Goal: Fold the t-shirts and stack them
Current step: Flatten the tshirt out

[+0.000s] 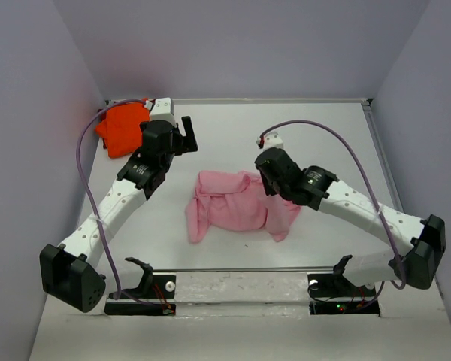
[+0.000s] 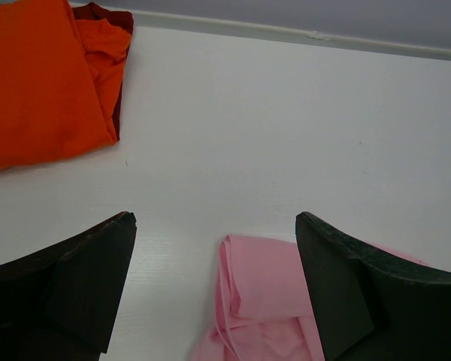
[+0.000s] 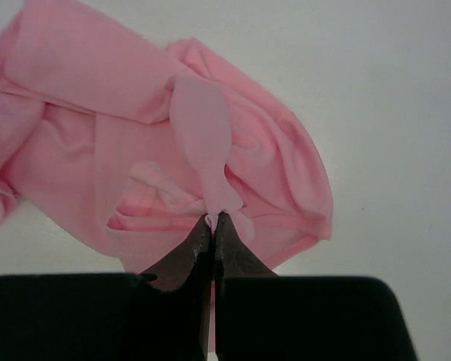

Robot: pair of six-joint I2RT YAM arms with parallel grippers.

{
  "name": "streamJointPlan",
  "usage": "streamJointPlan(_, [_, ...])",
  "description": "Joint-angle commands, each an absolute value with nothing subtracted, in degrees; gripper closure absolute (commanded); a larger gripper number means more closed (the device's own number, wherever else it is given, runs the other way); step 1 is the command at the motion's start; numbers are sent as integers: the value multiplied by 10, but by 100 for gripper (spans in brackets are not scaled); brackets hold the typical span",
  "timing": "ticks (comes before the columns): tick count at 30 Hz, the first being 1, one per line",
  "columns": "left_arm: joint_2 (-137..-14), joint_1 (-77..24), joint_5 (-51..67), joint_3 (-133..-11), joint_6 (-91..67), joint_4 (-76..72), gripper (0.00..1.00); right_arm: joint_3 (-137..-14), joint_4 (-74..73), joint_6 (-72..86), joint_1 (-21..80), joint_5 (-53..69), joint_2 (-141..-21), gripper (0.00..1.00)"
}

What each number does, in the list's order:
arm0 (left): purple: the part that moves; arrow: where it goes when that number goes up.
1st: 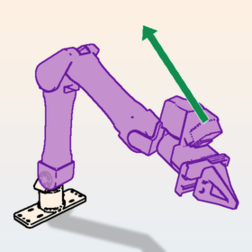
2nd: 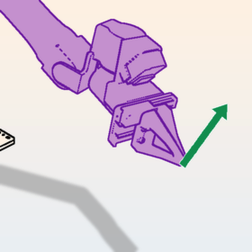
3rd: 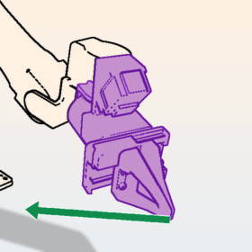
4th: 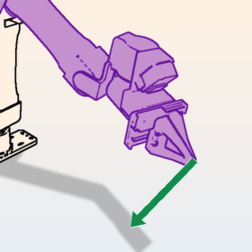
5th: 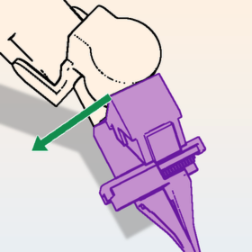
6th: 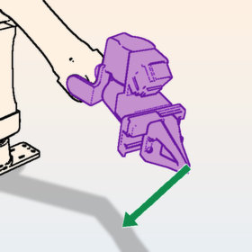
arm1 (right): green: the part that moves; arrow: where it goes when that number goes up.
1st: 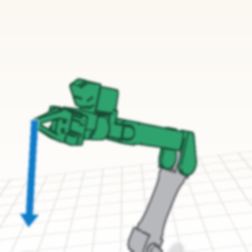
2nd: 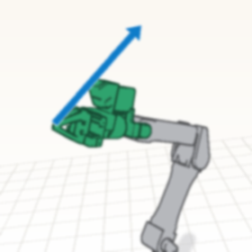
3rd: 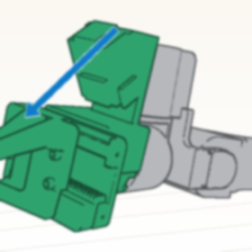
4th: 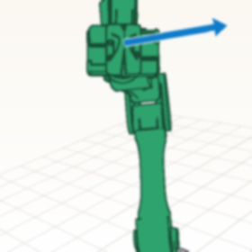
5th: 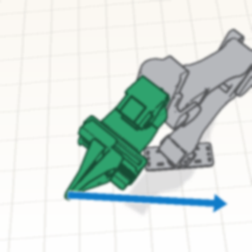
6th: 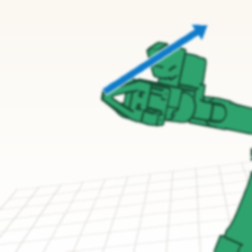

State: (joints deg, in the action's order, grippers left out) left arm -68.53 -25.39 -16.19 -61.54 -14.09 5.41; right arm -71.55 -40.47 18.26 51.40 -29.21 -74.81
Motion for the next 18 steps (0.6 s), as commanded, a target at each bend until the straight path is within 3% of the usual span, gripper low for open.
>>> streamJointPlan(1, [-683,-252,-155,-625,-146,33,4,-701,-386,211,515,-295,-763,100])
streamJointPlan(2, [-683,-253,-155,-626,-146,33,4,-693,-375,217,515,-277,-772,82])
streamJointPlan(3, [-683,-253,-155,-626,-146,33,4,-687,-368,219,515,-267,-777,75])
streamJointPlan(9, [-681,-253,-157,-626,-144,33,4,-667,-344,233,515,-247,-801,66])
streamJointPlan(10, [-681,-254,-156,-626,-144,33,4,-667,-343,232,515,-247,-803,59])
streamJointPlan(12, [-682,-253,-155,-626,-144,33,4,-665,-341,231,515,-248,-808,60])
streamJointPlan(14, [-682,-254,-155,-626,-144,33,4,-663,-339,232,515,-248,-807,69])
streamJointPlan(18, [-682,-253,-155,-626,-143,33,4,-666,-338,229,515,-245,-799,68])
